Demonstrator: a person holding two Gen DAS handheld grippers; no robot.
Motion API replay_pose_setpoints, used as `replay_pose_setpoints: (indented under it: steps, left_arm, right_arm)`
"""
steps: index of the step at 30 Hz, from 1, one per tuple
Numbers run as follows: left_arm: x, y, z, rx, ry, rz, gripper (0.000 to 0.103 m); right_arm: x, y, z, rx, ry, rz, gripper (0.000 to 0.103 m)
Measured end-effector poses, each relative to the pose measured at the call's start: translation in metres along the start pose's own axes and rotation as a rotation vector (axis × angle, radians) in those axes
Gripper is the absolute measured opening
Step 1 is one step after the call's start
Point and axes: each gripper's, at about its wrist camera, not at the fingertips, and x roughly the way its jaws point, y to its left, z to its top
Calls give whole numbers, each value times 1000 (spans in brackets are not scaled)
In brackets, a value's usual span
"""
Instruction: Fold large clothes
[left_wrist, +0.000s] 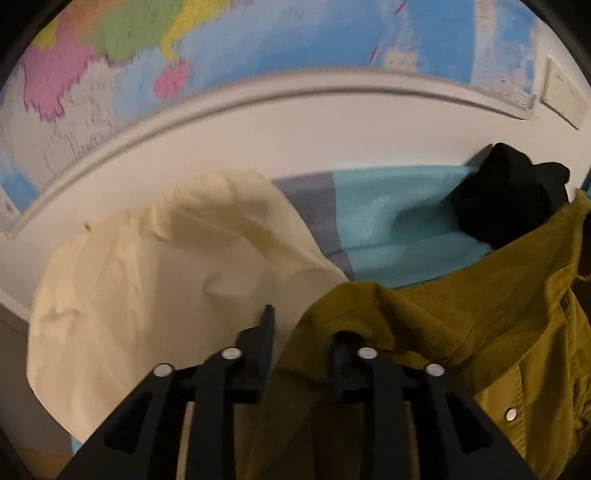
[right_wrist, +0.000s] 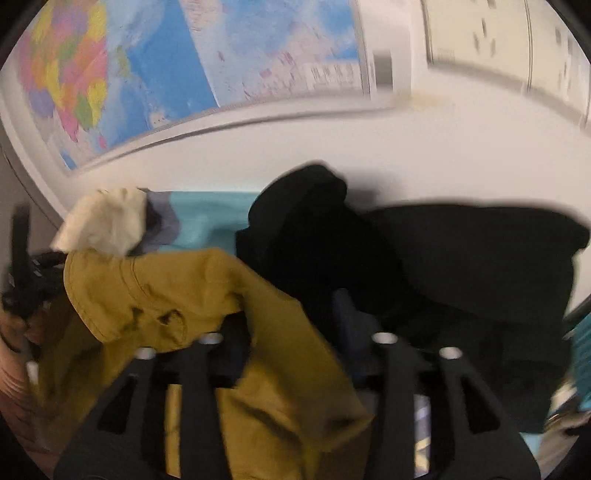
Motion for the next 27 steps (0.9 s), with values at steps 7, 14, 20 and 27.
replay_pose_setpoints:
  steps: [7, 14, 20, 27]
  left_arm:
    - [-43, -20, -20, 199, -96, -105, 51]
    - [-54, -39, -39, 241, -70, -361, 51]
    - [-43, -71, -46, 337, -73, -270, 55]
    - [-20, -64, -20, 265, -51, -165, 19]
  right_arm:
    - [5, 53, 3, -344, -34, -89, 71]
    - [19, 41, 7, -305, 2, -14, 6]
    - [3, 14, 11, -191, -21, 62, 9]
    - [1, 30, -5, -397, -29, -62, 50]
